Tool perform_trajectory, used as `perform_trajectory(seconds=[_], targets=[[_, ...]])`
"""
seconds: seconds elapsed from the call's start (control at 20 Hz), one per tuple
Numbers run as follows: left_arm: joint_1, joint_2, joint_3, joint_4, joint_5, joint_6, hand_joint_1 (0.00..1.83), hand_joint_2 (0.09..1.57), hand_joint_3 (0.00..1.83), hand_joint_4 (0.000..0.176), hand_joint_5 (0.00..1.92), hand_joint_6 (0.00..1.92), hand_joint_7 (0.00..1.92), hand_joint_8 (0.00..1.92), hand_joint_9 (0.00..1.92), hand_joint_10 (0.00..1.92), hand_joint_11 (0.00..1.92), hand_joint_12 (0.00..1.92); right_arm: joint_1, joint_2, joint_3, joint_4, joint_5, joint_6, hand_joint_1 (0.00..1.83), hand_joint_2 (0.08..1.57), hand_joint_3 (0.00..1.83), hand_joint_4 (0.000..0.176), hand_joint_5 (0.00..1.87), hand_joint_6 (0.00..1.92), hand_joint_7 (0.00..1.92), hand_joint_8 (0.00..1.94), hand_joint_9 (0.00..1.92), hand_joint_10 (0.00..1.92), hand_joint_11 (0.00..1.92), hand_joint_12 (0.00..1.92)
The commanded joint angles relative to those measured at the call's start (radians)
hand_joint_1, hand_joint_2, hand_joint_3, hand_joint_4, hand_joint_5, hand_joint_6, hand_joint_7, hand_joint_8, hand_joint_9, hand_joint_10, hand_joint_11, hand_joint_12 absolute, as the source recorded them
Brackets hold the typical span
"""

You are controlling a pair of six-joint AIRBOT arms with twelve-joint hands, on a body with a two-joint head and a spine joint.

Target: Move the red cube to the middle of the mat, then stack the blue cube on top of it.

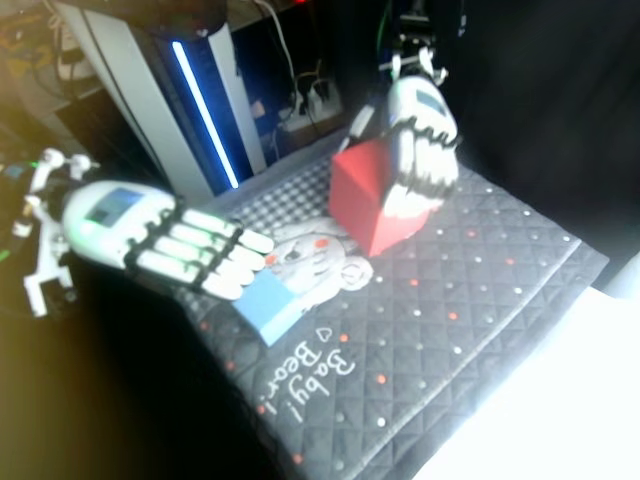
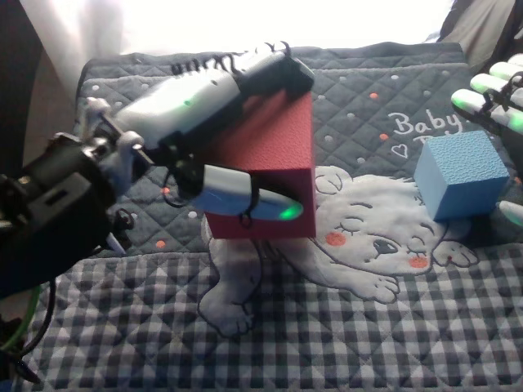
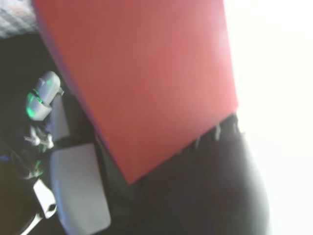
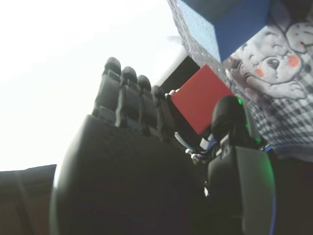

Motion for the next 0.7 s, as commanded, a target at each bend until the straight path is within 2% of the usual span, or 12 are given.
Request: perform_trajectory(seconds=[0.0,0.05,0.1,0.15,0.2,0.25,0.3,0.35,0.4,0.5,0.55,0.65], targets=[[-0.016,-0.007,0.002,0.010,-0.089,-0.008,0.78,1.09,0.00,0.087,0.07,0.37,0.14,0.36,0.03,0.63,0.00,1.28,0.003,0.005,0.001,0.005,0.124,-0.003,0.48,1.44,0.00,0.000,0.00,0.00,0.00,0.00,0.00,0.00,0.00,0.05],[-0.018,-0.012,0.005,0.014,-0.079,-0.009,0.78,1.09,0.00,0.087,0.07,0.37,0.14,0.36,0.03,0.63,0.00,1.28,0.003,0.005,0.001,0.006,0.124,-0.003,0.48,1.44,0.00,0.000,0.00,0.00,0.00,0.00,0.00,0.00,0.00,0.05],[-0.019,-0.016,0.006,0.017,-0.070,-0.009,0.70,1.07,0.00,0.111,0.04,0.17,0.12,0.17,0.05,0.31,0.00,1.03,0.003,0.005,0.001,0.006,0.124,-0.003,0.51,1.44,0.00,0.000,0.00,0.00,0.00,0.00,0.00,0.00,0.00,0.01],[-0.019,-0.018,0.006,0.023,-0.065,-0.009,0.57,1.03,0.00,0.130,0.01,0.03,0.02,0.03,0.01,0.06,0.00,0.42,0.003,0.005,0.001,0.006,0.124,-0.003,0.53,1.45,0.00,0.000,0.00,0.00,0.00,0.00,0.00,0.00,0.00,0.00],[-0.019,-0.018,0.006,0.023,-0.064,-0.009,0.51,1.00,0.00,0.140,0.00,0.01,0.00,0.01,0.00,0.01,0.00,0.08,0.003,0.005,0.001,0.007,0.124,-0.003,0.51,1.45,0.00,0.000,0.00,0.00,0.00,0.00,0.00,0.00,0.00,0.00],[-0.019,-0.018,0.006,0.024,-0.067,-0.010,0.43,0.97,0.00,0.169,0.00,0.00,0.00,0.00,0.00,0.00,0.00,0.02,0.002,0.005,0.001,0.008,0.124,-0.003,0.45,1.46,0.01,0.002,0.00,0.00,0.00,0.00,0.00,0.00,0.00,0.00],[-0.018,-0.015,0.003,0.024,-0.076,-0.012,0.43,0.94,0.00,0.176,0.00,0.00,0.00,0.00,0.00,0.00,0.00,0.00,0.001,0.005,0.001,0.011,0.124,-0.002,0.36,1.47,0.01,0.020,0.00,0.00,0.00,0.00,0.00,0.00,0.00,0.00],[-0.013,-0.010,-0.001,0.024,-0.092,-0.017,0.44,0.93,0.00,0.176,0.00,0.00,0.00,0.00,0.00,0.00,0.00,0.00,0.001,0.005,0.001,0.011,0.124,0.001,0.30,1.48,0.01,0.029,0.00,0.00,0.00,0.00,0.00,0.00,0.00,0.00],[-0.006,0.005,-0.015,0.024,-0.121,-0.019,0.46,0.90,0.00,0.176,0.00,0.00,0.00,0.00,0.00,0.00,0.00,0.00,0.001,0.005,0.001,0.011,0.124,0.011,0.38,1.43,0.00,0.058,0.00,0.00,0.00,0.00,0.00,0.00,0.00,0.00],[0.015,0.042,-0.046,0.023,-0.184,-0.019,0.47,0.87,0.00,0.176,0.00,0.00,0.00,0.00,0.00,0.00,0.00,0.00,0.001,0.005,0.011,0.002,0.124,0.059,0.46,1.37,0.00,0.054,0.00,0.00,0.00,0.00,0.00,0.00,0.00,0.00],[0.031,0.067,-0.066,0.018,-0.238,-0.019,0.47,0.86,0.00,0.176,0.00,0.00,0.00,0.00,0.00,0.00,0.00,0.00,0.001,0.003,0.029,-0.016,0.124,0.134,0.78,1.26,0.00,0.041,0.00,0.00,0.00,0.00,0.00,0.00,0.00,0.00],[0.064,0.118,-0.101,0.003,-0.333,-0.019,0.50,0.89,0.00,0.176,0.00,0.00,0.00,0.00,0.00,0.00,0.00,0.00,0.007,0.000,0.051,-0.030,0.122,0.202,0.92,1.17,0.00,0.009,0.00,0.00,0.00,0.00,0.00,0.00,0.00,0.00]])
